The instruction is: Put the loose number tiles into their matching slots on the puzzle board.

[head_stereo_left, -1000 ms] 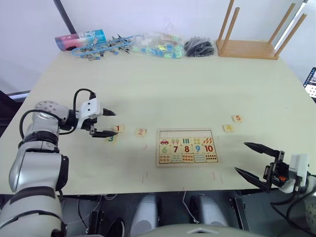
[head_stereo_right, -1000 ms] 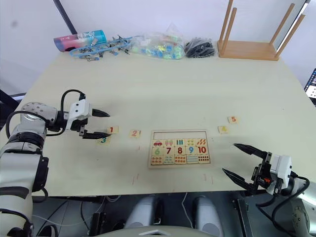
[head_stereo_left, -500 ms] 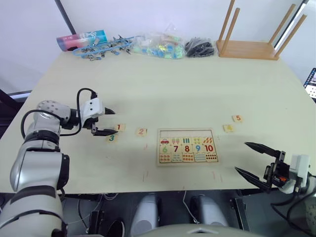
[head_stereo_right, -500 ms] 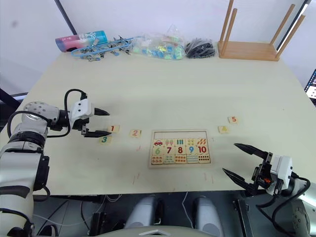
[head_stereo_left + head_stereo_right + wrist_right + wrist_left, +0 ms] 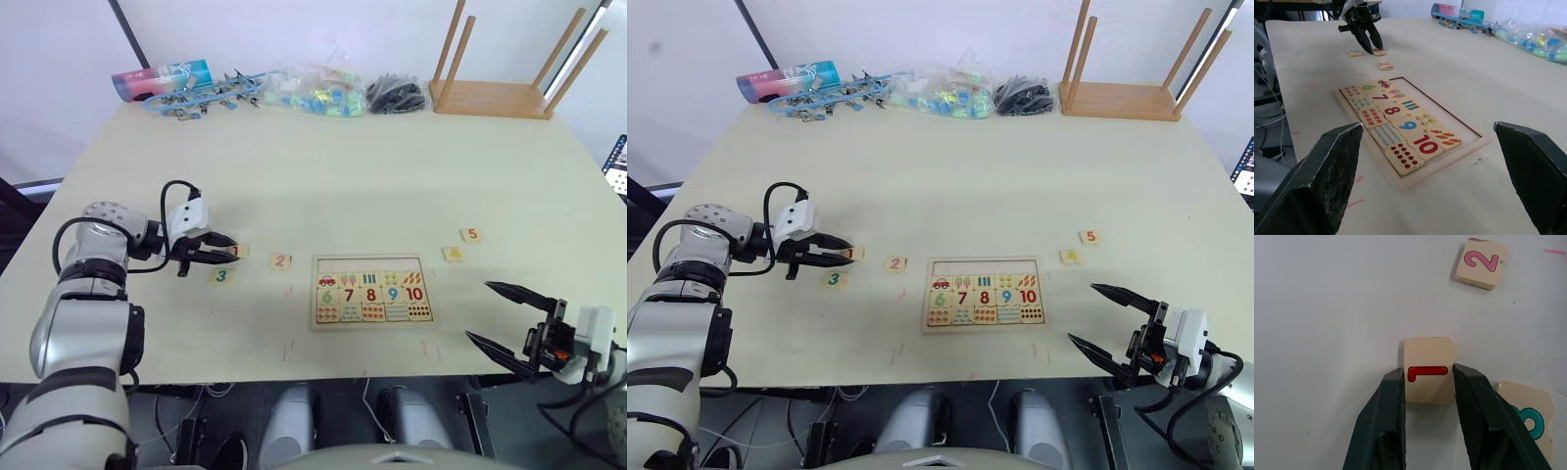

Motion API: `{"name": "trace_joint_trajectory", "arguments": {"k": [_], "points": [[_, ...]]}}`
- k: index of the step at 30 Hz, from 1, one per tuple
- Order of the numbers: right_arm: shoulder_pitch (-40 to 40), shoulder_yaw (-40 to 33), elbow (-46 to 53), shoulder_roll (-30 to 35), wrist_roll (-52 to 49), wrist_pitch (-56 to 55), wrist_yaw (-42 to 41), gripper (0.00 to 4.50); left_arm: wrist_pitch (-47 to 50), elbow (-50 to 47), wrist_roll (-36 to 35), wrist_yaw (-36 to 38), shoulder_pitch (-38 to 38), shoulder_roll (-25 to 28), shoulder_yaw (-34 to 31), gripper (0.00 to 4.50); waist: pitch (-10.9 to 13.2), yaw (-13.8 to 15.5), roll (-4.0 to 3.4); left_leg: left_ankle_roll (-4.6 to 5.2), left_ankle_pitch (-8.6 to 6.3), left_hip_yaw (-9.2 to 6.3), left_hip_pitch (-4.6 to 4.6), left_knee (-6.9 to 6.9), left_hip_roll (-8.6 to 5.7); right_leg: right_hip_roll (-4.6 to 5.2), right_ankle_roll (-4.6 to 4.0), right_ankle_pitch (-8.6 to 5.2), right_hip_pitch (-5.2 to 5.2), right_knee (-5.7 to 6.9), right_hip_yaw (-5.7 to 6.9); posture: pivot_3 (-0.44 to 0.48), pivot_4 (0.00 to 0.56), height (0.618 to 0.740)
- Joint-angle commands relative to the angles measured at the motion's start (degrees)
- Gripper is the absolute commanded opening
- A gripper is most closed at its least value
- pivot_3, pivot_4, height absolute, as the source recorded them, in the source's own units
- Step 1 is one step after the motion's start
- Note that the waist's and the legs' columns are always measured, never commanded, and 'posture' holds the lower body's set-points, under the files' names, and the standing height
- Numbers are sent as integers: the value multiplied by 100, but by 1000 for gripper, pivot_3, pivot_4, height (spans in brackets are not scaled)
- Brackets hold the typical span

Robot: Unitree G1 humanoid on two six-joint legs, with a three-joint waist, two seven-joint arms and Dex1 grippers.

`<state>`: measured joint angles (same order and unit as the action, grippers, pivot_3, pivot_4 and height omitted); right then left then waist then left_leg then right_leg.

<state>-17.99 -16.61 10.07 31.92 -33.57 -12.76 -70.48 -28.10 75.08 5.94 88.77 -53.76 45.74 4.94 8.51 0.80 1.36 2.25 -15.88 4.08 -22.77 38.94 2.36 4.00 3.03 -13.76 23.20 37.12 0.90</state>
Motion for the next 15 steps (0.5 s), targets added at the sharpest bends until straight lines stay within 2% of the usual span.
{"name": "trace_joint_trajectory", "arguments": {"k": [1, 9, 15], "points": [[11, -151, 111, 77, -73, -87, 16, 4500, 79, 70, 103, 49, 21, 102, -27, 911, 0, -2, 0, 0, 0, 0, 0, 0, 0, 0, 0, 0, 0, 0, 0, 0, 150, 737], [79, -70, 101, 36, -108, -78, -23, 4500, 121, -48, -168, 316, -218, 141, -264, 911, 0, -3, 1, 0, 0, 0, 0, 0, 0, 0, 0, 0, 0, 1, 0, 0, 150, 737], [215, -118, -19, 66, -159, -48, -91, 4500, 374, -665, -860, 373, -330, 147, 283, 911, 1, 6, 2, 4, -2, -4, -9, 17, 0, 1, 1, 1, -1, 3, 3, 0, 150, 737]]}}
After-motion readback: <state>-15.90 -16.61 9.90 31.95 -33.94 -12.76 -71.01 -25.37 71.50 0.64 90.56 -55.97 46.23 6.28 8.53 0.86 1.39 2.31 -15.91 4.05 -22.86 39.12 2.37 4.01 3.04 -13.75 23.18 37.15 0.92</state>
